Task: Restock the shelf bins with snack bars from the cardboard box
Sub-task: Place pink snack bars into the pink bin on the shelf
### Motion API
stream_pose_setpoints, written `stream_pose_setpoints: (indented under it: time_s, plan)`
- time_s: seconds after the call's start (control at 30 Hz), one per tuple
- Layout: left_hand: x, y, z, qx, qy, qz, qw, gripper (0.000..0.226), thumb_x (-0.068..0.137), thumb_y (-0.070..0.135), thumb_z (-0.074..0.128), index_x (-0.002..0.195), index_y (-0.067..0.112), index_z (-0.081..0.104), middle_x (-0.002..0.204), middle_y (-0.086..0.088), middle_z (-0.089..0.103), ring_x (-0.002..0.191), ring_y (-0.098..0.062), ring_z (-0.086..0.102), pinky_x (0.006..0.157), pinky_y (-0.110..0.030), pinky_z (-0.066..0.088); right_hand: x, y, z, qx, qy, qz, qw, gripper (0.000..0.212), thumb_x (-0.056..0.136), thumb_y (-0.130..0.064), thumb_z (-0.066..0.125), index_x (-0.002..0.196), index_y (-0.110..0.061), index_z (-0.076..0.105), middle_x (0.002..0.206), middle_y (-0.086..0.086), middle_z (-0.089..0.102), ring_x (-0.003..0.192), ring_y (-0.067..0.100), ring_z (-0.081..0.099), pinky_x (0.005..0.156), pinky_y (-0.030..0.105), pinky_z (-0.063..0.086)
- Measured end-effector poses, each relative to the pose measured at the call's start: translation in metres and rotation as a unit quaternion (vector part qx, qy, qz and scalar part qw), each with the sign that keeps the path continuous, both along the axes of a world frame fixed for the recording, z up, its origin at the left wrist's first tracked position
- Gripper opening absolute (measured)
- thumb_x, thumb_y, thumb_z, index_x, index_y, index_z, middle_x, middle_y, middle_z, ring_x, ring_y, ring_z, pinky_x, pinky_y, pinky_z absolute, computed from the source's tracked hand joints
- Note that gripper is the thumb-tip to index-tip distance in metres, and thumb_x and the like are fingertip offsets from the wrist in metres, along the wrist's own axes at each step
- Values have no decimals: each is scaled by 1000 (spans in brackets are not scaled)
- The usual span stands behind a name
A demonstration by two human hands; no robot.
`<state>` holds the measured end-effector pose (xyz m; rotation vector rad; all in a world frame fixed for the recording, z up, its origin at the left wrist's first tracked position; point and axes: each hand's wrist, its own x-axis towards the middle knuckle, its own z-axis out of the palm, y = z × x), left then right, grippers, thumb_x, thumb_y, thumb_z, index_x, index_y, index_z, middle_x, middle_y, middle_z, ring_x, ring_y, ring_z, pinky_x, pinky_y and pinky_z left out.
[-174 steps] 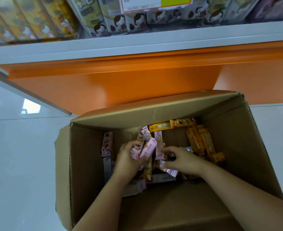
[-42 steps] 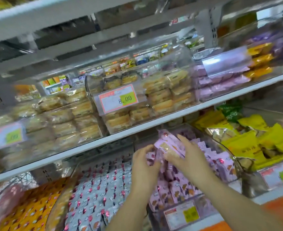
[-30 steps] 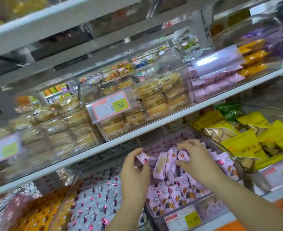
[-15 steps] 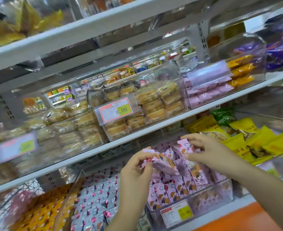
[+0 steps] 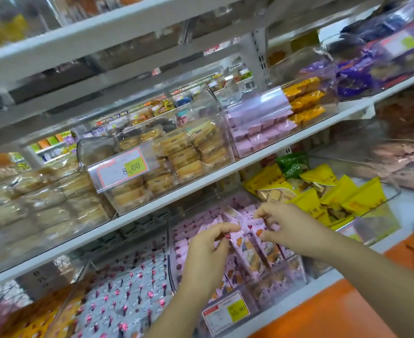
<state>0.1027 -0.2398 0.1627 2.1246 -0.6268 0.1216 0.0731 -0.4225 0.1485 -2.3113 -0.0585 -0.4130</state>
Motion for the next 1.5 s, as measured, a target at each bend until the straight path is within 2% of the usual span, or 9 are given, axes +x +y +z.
stream_pose_setpoints:
  time_s: [0.23,0.37,0.47,0.63,0.8,1.03,1.2,1.37,1.5]
  plan:
    - [19,-18,-11,19,-13,9,1000,35,96,12,49,100,43,65,87,23,67,57,-24,56,55,-30,47,1,-7,-8,-126,32,-18,991,31,91,-22,62,121,-24,57,129,-6,57,117,13,52,94,31,44]
    - [22,-20,-11,65,-41,-48,996,31,88,26,65,117,37,60,112,31,53,93,14,52,87,-9,42,0,-8,-7,-197,22,-41,979,32,92,-26,60,123,-25,56,127,-4,57,118,16,48,93,34,43]
    - [21,-25,-11,63,-96,-70,991,31,89,17,66,113,36,59,105,39,46,99,25,44,83,0,39,1,-8,-7,-208,19,-44,977,34,91,-29,61,125,-25,56,127,-3,56,118,16,48,94,35,44]
    - [19,-23,-43,104,-75,-79,989,39,88,14,67,99,48,50,107,31,48,97,4,52,83,-13,45,0,-8,-9,-207,23,-54,977,32,90,-30,63,121,-25,58,121,0,60,110,19,54,86,33,47]
    - [18,-24,-53,185,-135,-73,971,25,88,21,65,111,30,59,112,20,51,99,3,49,91,-24,44,1,-4,-11,-255,41,-65,964,31,93,-29,57,124,-24,55,114,4,62,108,25,54,80,28,40]
    - [33,16,-28,137,-186,55,971,29,89,44,58,118,40,57,120,28,46,103,2,53,92,-27,47,3,13,0,-195,-53,-69,977,34,94,-42,51,128,-35,52,131,-13,52,121,11,46,100,30,29]
    - [43,27,-33,279,-125,124,944,58,79,68,55,129,40,46,132,19,37,120,-8,43,101,-32,39,33,37,-1,-261,43,-71,962,39,99,-45,39,137,-36,43,152,3,26,133,25,38,112,41,21]
    - [47,28,-31,291,-198,156,923,46,86,58,54,129,40,49,129,18,46,123,-9,42,106,-31,32,57,47,-4,-297,135,-90,941,41,101,-46,30,136,-34,47,141,6,48,137,30,29,114,50,15]
    - [48,34,-31,278,-276,116,913,37,60,35,86,93,36,69,93,16,64,85,-11,64,86,-36,48,56,48,-5,-254,12,-135,958,33,98,-35,45,130,-38,48,119,3,62,123,28,43,102,41,31]
